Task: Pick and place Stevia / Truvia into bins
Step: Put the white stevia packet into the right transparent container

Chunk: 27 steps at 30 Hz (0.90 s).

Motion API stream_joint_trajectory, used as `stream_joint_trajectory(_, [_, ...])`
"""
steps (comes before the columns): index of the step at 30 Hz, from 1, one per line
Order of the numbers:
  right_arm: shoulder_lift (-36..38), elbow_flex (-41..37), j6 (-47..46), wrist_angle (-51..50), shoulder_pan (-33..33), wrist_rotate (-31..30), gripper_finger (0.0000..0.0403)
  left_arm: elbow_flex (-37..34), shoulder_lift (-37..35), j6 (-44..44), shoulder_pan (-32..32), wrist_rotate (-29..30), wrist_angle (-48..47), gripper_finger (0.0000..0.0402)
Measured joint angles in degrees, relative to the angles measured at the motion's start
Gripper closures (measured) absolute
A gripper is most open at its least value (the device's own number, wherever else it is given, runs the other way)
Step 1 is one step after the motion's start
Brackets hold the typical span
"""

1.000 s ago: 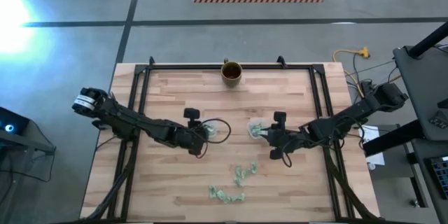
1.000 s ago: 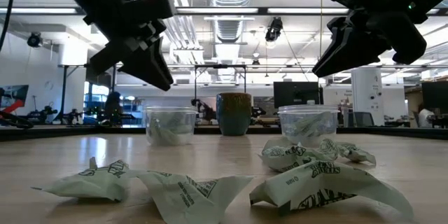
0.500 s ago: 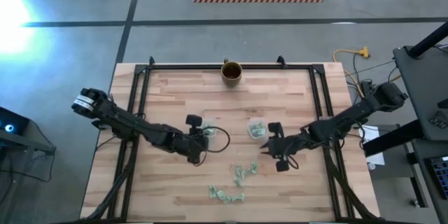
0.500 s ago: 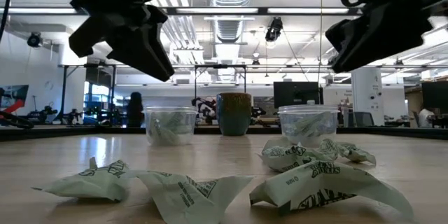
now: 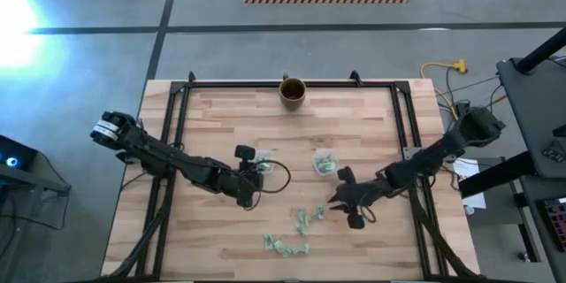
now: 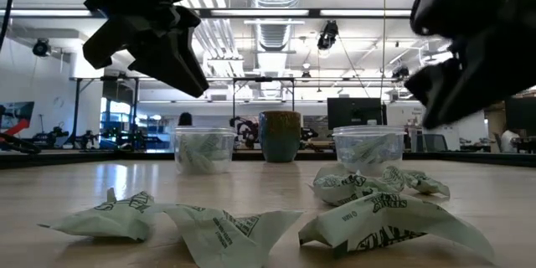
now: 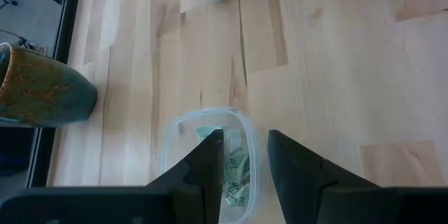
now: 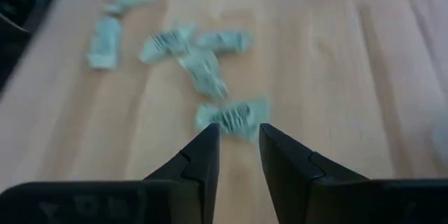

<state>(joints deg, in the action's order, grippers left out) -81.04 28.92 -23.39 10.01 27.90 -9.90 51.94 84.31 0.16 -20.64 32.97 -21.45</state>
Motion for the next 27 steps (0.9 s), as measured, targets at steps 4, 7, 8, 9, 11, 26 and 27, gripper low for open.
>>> stream_joint_trajectory(4, [-4.51, -0.14, -5.46, 0.12, 0.00, -0.78, 0.0296, 0.00, -0.02, 0.00, 0.00, 0.00, -0.02, 0.0307])
stream_joint_trajectory(7, [-6.80, -0.13, -7.66, 1.17, -0.04, -1.19, 0.0286, -0.02, -0.02, 0.00, 0.00, 0.01, -0.04, 0.0307])
stream_joint_trajectory(8, [-7.36, -0.12, -8.19, 1.70, -0.04, -1.66, 0.0283, -0.04, -0.02, 0.02, 0.00, 0.00, -0.04, 0.0307])
stream_joint_trajectory(9, [-7.83, -0.13, -8.75, 2.11, -0.03, -2.15, 0.0280, -0.04, -0.02, 0.00, 0.00, 0.02, -0.06, 0.0307])
stream_joint_trajectory(11, [-8.92, -0.14, -9.52, 4.64, -0.04, -2.67, 0.0273, -0.10, -0.02, 0.02, 0.00, 0.01, -0.02, 0.0307])
stream_joint_trajectory(26, [-15.66, 1.68, -9.89, 10.46, -0.04, -3.78, 0.0214, -0.20, -0.02, 0.02, -0.04, 0.02, 0.46, 0.0307])
stream_joint_trajectory(27, [-15.78, 1.76, -9.69, 10.50, -0.04, -3.75, 0.0212, -0.22, -0.02, 0.02, -0.04, 0.02, 0.36, 0.0307])
